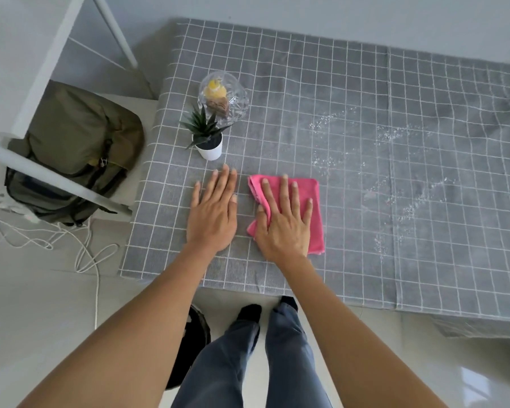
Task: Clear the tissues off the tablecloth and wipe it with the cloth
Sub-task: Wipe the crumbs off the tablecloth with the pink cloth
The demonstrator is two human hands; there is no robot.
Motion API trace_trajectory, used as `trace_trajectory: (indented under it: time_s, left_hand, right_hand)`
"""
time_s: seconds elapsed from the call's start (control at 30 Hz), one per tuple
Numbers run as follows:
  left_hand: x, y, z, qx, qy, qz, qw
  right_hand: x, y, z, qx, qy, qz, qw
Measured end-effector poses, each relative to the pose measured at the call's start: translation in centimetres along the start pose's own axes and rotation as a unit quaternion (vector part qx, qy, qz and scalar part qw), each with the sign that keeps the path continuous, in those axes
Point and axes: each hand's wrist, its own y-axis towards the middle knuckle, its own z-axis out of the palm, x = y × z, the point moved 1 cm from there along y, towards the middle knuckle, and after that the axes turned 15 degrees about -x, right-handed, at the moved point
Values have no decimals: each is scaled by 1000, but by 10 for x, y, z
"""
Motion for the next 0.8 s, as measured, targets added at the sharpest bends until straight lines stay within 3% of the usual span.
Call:
trace_trajectory:
  time_s: [0.1, 0.3, 0.47, 0.7, 0.8]
  left_hand:
    - [0, 0, -1, 3, 0, 0, 1000]
    - [1, 0, -2, 8, 4, 0, 1000]
    - [1, -1, -1, 4, 14, -1, 1000]
    - [0, 0, 1, -7, 10, 5, 1000]
    - [1, -1, 1, -5, 9, 7, 1000]
  right_hand:
    - [-26, 4, -7, -10, -4, 1, 1000]
    - [-99, 11, -28, -21, -68, 154, 985]
    - [-80, 12, -25, -45, -38, 227, 972]
    - [11, 1, 1, 1, -31, 39, 999]
    - [7, -1, -1, 4, -4, 2, 1000]
